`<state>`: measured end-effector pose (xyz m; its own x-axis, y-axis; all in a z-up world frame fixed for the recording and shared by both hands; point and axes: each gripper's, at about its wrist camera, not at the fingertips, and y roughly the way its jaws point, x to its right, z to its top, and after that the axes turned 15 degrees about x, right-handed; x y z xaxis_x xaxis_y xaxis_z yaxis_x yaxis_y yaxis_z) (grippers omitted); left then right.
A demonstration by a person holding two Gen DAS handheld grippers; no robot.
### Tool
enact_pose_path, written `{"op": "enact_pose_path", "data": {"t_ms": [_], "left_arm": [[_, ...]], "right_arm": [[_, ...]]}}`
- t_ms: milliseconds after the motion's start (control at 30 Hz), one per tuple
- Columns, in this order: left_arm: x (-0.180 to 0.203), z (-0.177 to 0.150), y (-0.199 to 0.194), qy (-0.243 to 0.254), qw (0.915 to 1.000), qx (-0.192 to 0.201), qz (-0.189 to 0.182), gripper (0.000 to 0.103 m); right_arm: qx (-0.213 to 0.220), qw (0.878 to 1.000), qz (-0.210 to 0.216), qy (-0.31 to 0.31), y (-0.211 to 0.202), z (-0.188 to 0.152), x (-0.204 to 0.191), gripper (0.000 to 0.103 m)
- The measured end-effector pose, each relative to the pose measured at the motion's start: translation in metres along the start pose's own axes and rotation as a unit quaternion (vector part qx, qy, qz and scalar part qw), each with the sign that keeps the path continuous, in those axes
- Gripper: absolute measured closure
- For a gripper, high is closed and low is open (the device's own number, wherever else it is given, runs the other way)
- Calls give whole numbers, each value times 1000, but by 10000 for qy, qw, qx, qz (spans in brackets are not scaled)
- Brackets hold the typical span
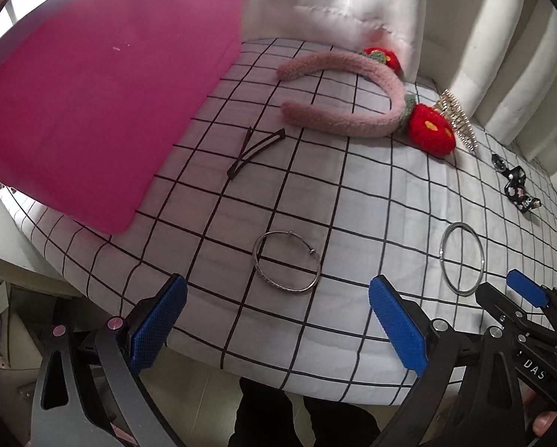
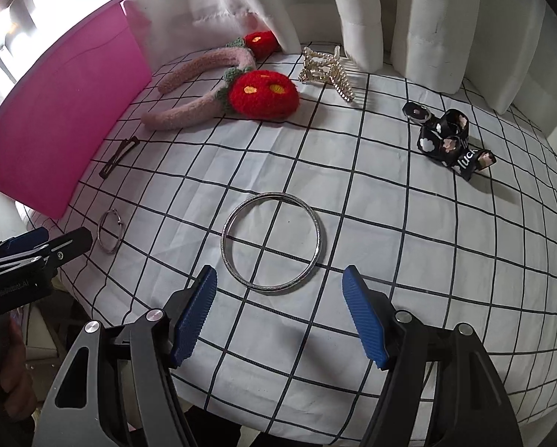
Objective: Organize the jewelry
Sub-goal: 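Grasp the small silver hoop with the left tool while the right tool grasps the large silver bangle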
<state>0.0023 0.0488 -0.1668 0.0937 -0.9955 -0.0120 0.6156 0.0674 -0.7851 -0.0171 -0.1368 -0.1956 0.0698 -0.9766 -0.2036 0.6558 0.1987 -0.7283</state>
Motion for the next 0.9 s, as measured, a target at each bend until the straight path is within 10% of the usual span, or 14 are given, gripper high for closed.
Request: {"op": "enact_pose_path", "data": {"t_ms": [900], "left_arm": [[3, -12, 47, -118, 9995, -254, -161, 7]], "right_arm": [[-70, 9976, -254, -633, 47, 11, -15, 21]]}}
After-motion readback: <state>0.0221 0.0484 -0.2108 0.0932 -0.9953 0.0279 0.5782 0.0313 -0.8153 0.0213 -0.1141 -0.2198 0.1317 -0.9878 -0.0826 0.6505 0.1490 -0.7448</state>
